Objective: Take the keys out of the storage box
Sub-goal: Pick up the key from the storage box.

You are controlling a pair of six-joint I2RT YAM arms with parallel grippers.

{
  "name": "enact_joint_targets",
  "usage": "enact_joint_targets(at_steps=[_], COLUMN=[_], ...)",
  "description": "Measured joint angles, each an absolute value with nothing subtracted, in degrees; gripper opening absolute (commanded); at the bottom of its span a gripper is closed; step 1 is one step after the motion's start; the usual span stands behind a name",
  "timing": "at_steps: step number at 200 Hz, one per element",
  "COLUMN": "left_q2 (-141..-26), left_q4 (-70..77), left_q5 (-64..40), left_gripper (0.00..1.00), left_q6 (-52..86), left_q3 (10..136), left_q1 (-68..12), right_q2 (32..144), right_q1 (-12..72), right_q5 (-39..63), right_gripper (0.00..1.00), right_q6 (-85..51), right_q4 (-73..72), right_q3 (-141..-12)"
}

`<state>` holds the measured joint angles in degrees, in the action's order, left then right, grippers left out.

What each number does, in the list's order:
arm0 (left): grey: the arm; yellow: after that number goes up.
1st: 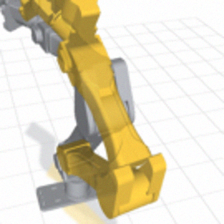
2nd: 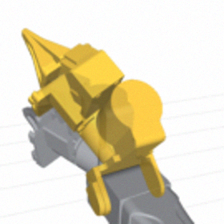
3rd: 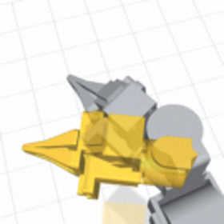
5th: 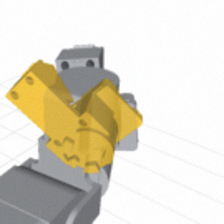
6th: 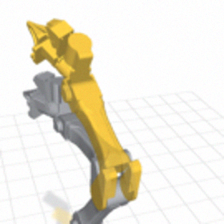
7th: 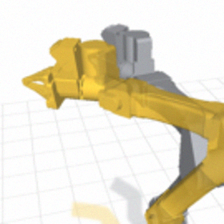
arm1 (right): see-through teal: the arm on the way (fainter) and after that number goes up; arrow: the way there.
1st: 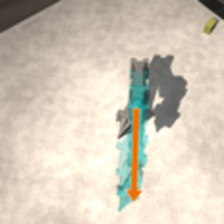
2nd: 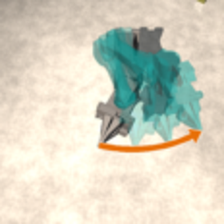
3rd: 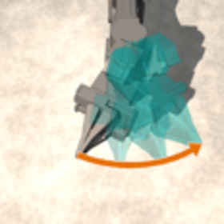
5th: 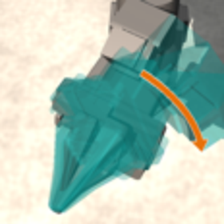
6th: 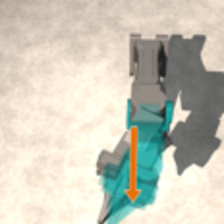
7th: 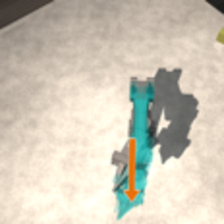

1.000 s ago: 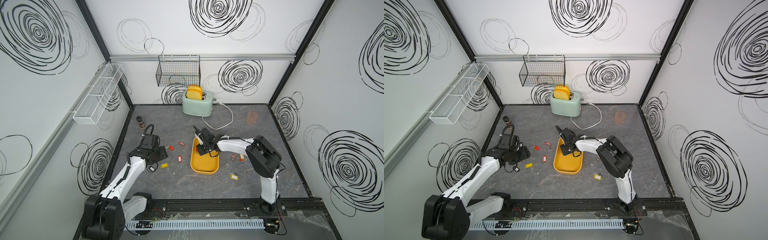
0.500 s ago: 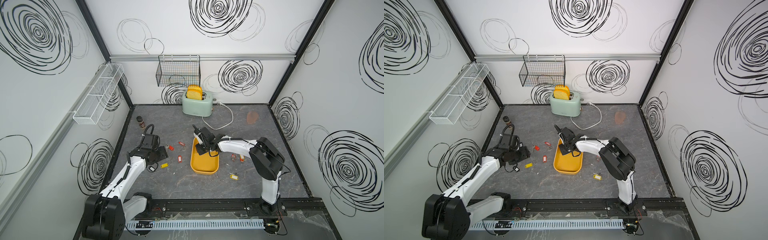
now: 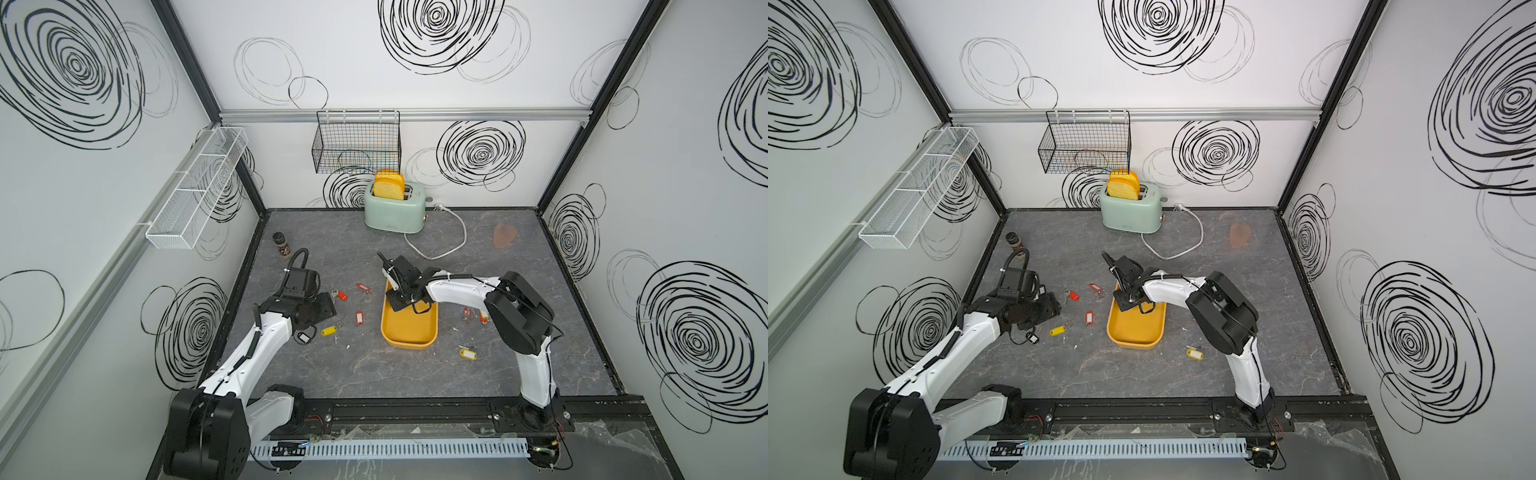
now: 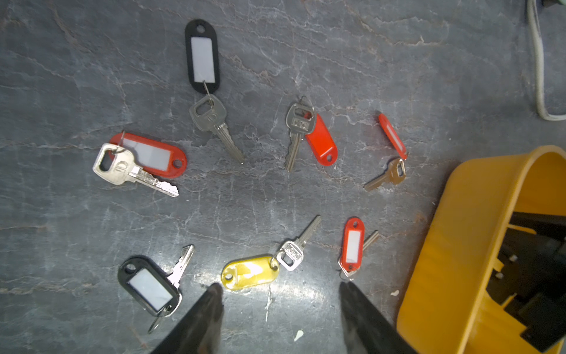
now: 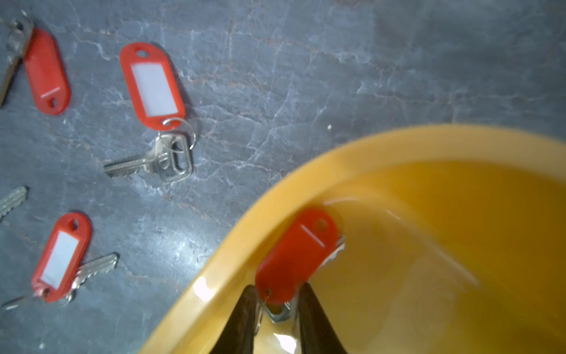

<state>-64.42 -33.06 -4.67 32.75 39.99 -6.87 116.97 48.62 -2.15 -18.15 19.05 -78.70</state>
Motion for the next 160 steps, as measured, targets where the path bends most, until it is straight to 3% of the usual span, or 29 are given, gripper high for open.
enact_joint_targets(at_steps=[41,104,160], left_q2=[-64.42,-64.42,-64.29], left_q4=[-33.06,-32.97,-29.78], left_q5=[-4.67,-4.75,-9.91], left_gripper=[0.65,0.65,0.65], left_q6=[32.75,32.75,31.27], left_q3=[39.99,39.99,40.01], left_q1=[-7.03,-7.05,-11.31], right_q2=[117.03,115.2,103.74], right_q1=[48.62,48.51,47.55], right_q5=[-2.87,-3.51,-4.03], right_gripper=[0.0,0.0,0.0], right_q6=[-18.5,-18.65,-19.05], right_q4=[19.86,20.47,21.02], right_q3=[-78.83,-77.41,-71.5])
